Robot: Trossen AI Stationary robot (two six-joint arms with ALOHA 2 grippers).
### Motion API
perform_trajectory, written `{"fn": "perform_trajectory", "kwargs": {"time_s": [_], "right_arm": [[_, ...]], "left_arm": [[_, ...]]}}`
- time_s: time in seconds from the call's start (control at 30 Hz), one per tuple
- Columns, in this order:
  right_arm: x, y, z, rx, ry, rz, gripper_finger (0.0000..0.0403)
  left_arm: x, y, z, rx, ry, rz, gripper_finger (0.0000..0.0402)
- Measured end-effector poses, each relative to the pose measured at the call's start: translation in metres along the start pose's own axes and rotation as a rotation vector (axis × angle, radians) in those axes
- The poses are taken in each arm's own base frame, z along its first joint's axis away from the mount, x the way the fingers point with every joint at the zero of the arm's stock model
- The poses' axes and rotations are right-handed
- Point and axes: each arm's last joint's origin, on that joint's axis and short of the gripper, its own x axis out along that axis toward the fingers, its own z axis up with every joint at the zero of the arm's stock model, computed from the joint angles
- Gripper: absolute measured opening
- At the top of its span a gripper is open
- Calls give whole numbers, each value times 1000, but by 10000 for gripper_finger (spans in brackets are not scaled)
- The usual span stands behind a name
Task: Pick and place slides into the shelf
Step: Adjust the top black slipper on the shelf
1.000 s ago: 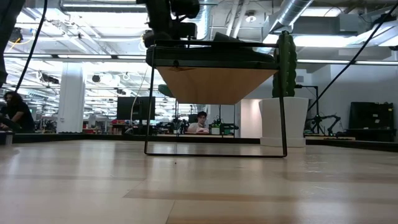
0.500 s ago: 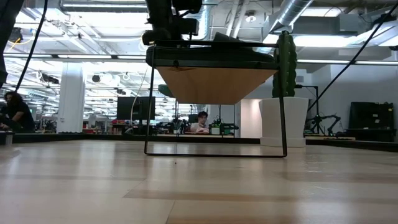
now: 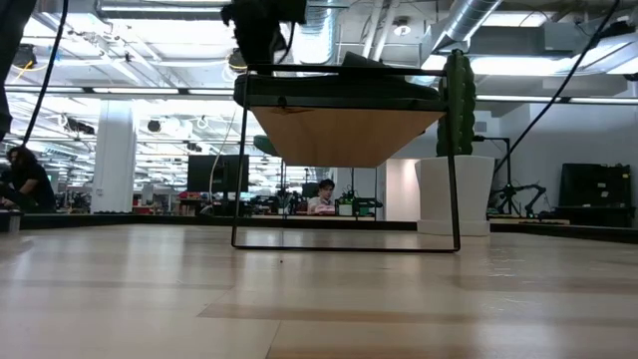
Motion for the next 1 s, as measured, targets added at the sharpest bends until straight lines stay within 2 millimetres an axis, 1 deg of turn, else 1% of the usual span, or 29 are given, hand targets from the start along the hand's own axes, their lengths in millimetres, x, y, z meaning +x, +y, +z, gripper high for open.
{"fn": "perform_trajectory", "kwargs": {"time_s": [0.13, 0.3, 0.4, 0.5, 0.6, 0.67, 0.8, 0.9, 1.0], "right_arm": [[22, -21, -7, 13, 46, 22, 0], [45, -46, -17, 39, 38, 43, 0], [65, -57, -24, 53, 54, 37, 0], [88, -64, -30, 61, 49, 41, 0], [108, -72, -38, 79, 19, 69, 0], [118, -76, -44, 80, 20, 67, 0], [132, -83, -54, 80, 18, 64, 0], [140, -86, -62, 91, 15, 99, 0], [150, -90, -64, 103, 19, 115, 0]], "left_arm": [[-33, -3, -9, -52, -96, -4, 0], [-78, -7, -28, -136, -275, 6, 0], [-101, -12, -37, -168, -372, 14, 0], [-115, -19, -43, -186, -457, 21, 0], [-120, -26, -50, -211, -506, 32, 0], [-119, -30, -54, -224, -512, 33, 0], [-109, -37, -61, -238, -495, 29, 0], [-99, -41, -64, -249, -489, 25, 0], [-91, -43, -67, -265, -500, 22, 0]]}}
